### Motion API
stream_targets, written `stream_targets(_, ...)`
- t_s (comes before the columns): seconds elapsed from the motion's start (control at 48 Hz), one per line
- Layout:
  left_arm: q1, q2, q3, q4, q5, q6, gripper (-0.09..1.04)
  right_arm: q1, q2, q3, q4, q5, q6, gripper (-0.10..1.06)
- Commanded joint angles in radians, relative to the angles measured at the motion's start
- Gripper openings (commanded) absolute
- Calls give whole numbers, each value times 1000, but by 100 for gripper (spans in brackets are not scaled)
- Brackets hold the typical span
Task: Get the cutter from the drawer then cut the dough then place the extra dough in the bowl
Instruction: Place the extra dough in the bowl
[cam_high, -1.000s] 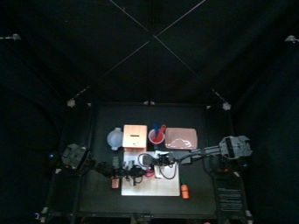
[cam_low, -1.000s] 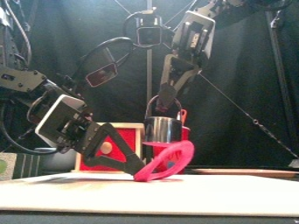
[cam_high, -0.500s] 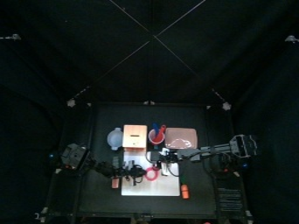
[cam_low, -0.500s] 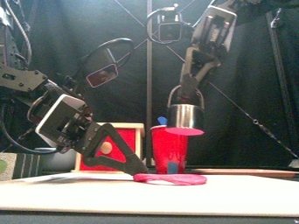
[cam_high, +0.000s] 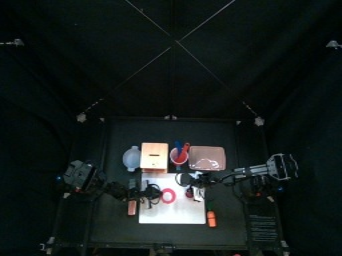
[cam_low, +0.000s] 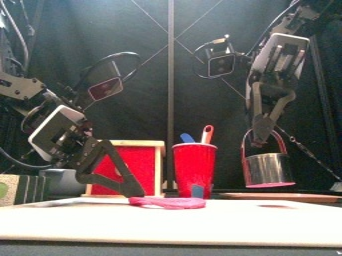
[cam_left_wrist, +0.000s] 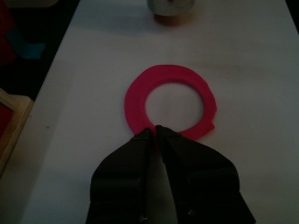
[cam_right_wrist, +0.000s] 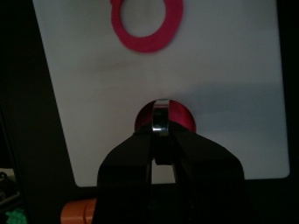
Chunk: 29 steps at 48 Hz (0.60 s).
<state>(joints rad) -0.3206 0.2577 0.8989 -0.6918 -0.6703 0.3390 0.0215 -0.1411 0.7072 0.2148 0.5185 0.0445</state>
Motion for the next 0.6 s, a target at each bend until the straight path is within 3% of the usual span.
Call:
stream_targets(0.021, 6, -26, -15, 9, -5, 2, 58, 0, -26, -9, -12, -12, 2, 53)
stream_targets(0.125, 6, -26, -21, 17, -2, 0, 58, 2, -28, -12, -12, -15, 2, 60)
stream_targets(0.438, 11, -38, -26, 40, 2, 0, 59, 0, -26, -18, -18, -52, 0, 96)
stream_targets(0.604, 17, -52, -32, 38, -2, -2, 61, 0, -26, -23, -20, -75, 0, 98)
